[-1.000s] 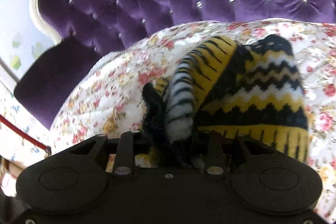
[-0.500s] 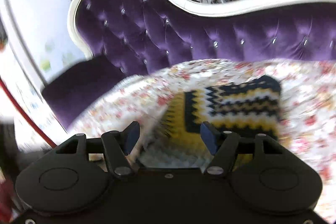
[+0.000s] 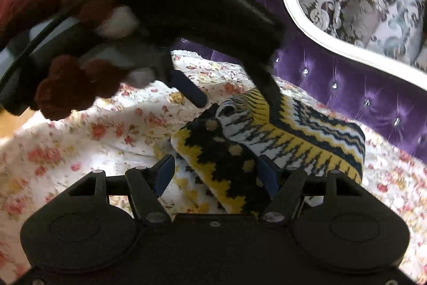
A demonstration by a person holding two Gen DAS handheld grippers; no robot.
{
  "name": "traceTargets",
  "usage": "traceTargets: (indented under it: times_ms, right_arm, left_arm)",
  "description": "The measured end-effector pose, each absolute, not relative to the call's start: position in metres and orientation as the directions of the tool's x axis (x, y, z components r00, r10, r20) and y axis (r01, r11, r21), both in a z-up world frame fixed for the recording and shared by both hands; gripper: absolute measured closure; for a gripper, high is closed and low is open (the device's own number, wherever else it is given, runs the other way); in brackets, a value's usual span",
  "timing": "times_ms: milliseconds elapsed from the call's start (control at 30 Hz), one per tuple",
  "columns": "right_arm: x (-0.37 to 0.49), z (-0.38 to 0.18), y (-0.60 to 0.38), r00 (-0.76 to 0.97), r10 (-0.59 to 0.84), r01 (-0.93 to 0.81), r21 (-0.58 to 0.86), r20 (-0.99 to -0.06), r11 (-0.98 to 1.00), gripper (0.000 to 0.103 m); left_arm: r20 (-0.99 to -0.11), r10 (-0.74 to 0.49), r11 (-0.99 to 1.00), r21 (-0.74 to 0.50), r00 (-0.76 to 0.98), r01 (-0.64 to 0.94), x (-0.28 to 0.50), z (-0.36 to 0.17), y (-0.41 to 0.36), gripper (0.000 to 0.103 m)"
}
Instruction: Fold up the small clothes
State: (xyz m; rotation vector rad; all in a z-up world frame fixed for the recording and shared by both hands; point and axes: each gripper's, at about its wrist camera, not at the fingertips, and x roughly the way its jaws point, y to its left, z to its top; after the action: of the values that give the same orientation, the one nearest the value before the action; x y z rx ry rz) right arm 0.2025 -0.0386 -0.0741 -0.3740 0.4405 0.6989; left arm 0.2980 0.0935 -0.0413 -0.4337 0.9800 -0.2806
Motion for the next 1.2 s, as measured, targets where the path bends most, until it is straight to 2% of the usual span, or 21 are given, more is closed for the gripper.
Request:
traceTargets:
  times_ms: [67, 133, 167, 200, 233, 267, 400, 467, 567, 667, 700, 733, 800, 833, 867, 900, 967, 1000, 1100, 1133, 1200]
  right_arm:
    - [0.201, -0.078, -0.034, 0.701, 0.516, -0.676, -0.227, -0.492, 0.701, 0.032]
    - [0.202, -0.081, -0.031, 0.708, 0.512, -0.675, -0.253, -0.486, 0.693, 0.033]
    - [0.204, -0.083, -0.03, 0.707, 0.513, -0.677, -0.257, -0.487, 0.689, 0.035]
    - [0.204, -0.085, -0.029, 0.704, 0.512, -0.68, -0.26, -0.493, 0.686, 0.051]
    - [0.207, -0.084, -0.028, 0.701, 0.508, -0.679, -0.25, -0.501, 0.69, 0.091]
    - [0.208, -0.081, -0.029, 0.705, 0.508, -0.669, -0.229, -0.495, 0.707, 0.088]
    - [0.209, -0.061, -0.032, 0.703, 0.561, -0.666, -0.126, -0.437, 0.736, 0.087]
    - [0.21, -0.064, -0.022, 0.684, 0.568, -0.682, -0.125, -0.457, 0.72, 0.087]
    - [0.223, -0.085, -0.01, 0.618, 0.561, -0.706, -0.075, -0.551, 0.704, 0.083]
    - [0.226, -0.096, -0.014, 0.593, 0.575, -0.714, -0.038, -0.563, 0.699, 0.078]
    - [0.226, -0.095, -0.018, 0.583, 0.59, -0.719, -0.016, -0.559, 0.695, 0.07]
    - [0.226, -0.092, -0.024, 0.565, 0.61, -0.726, 0.018, -0.556, 0.688, 0.056]
    - [0.227, -0.087, -0.037, 0.544, 0.641, -0.73, 0.072, -0.542, 0.68, 0.037]
    - [0.225, -0.084, -0.044, 0.544, 0.648, -0.726, 0.089, -0.533, 0.682, 0.032]
    - [0.222, -0.08, -0.051, 0.546, 0.655, -0.719, 0.109, -0.523, 0.687, 0.031]
    - [0.22, -0.077, -0.06, 0.546, 0.662, -0.709, 0.138, -0.513, 0.691, 0.029]
    - [0.222, -0.07, -0.083, 0.544, 0.683, -0.682, 0.218, -0.487, 0.698, 0.015]
    - [0.224, -0.068, -0.094, 0.545, 0.693, -0.667, 0.257, -0.471, 0.7, 0.007]
    - [0.239, -0.062, -0.123, 0.568, 0.697, -0.596, 0.365, -0.438, 0.715, 0.004]
    - [0.244, -0.062, -0.134, 0.578, 0.696, -0.563, 0.409, -0.427, 0.718, 0.0]
    - [0.262, -0.063, -0.153, 0.594, 0.69, -0.489, 0.495, -0.414, 0.718, 0.0]
  left_arm:
    - [-0.743, -0.426, 0.877, -0.478, 0.516, 0.035, 0.304, -0.048, 0.089, 0.013]
    - [-0.743, -0.426, 0.88, -0.474, 0.517, 0.044, 0.308, -0.052, 0.085, 0.035]
    - [-0.744, -0.419, 0.885, -0.462, 0.52, 0.051, 0.31, -0.053, 0.082, 0.063]
    - [-0.749, -0.399, 0.898, -0.437, 0.529, 0.057, 0.311, -0.052, 0.081, 0.092]
    - [-0.751, -0.373, 0.912, -0.405, 0.545, 0.065, 0.311, -0.05, 0.078, 0.091]
    - [-0.749, -0.366, 0.918, -0.388, 0.552, 0.082, 0.31, -0.047, 0.078, 0.091]
    - [-0.696, -0.368, 0.918, -0.378, 0.616, 0.12, 0.297, -0.025, 0.09, 0.091]
    - [-0.709, -0.345, 0.927, -0.362, 0.616, 0.103, 0.295, -0.029, 0.095, 0.091]
    - [-0.754, -0.303, 0.94, -0.338, 0.583, 0.051, 0.295, -0.056, 0.102, 0.09]
    - [-0.73, -0.297, 0.941, -0.333, 0.616, 0.06, 0.287, -0.07, 0.104, 0.088]
    - [-0.725, -0.293, 0.944, -0.323, 0.624, 0.068, 0.285, -0.069, 0.103, 0.087]
    - [-0.723, -0.29, 0.946, -0.317, 0.628, 0.071, 0.284, -0.068, 0.102, 0.086]
    - [-0.721, -0.294, 0.944, -0.323, 0.628, 0.071, 0.286, -0.064, 0.1, 0.083]
    - [-0.716, -0.298, 0.942, -0.328, 0.632, 0.072, 0.286, -0.062, 0.101, 0.079]
    - [-0.706, -0.305, 0.939, -0.333, 0.639, 0.081, 0.285, -0.059, 0.101, 0.066]
    - [-0.696, -0.306, 0.939, -0.331, 0.65, 0.088, 0.282, -0.057, 0.1, 0.047]
    - [-0.671, -0.29, 0.945, -0.315, 0.683, 0.092, 0.276, -0.05, 0.101, 0.029]
    - [-0.655, -0.289, 0.944, -0.315, 0.699, 0.095, 0.273, -0.047, 0.101, 0.028]
    - [-0.638, -0.295, 0.936, -0.343, 0.711, 0.081, 0.264, -0.043, 0.108, 0.018]
    - [-0.639, -0.301, 0.931, -0.357, 0.708, 0.074, 0.262, -0.044, 0.11, 0.016]
    - [-0.652, -0.323, 0.921, -0.385, 0.686, 0.068, 0.258, -0.049, 0.114, 0.015]
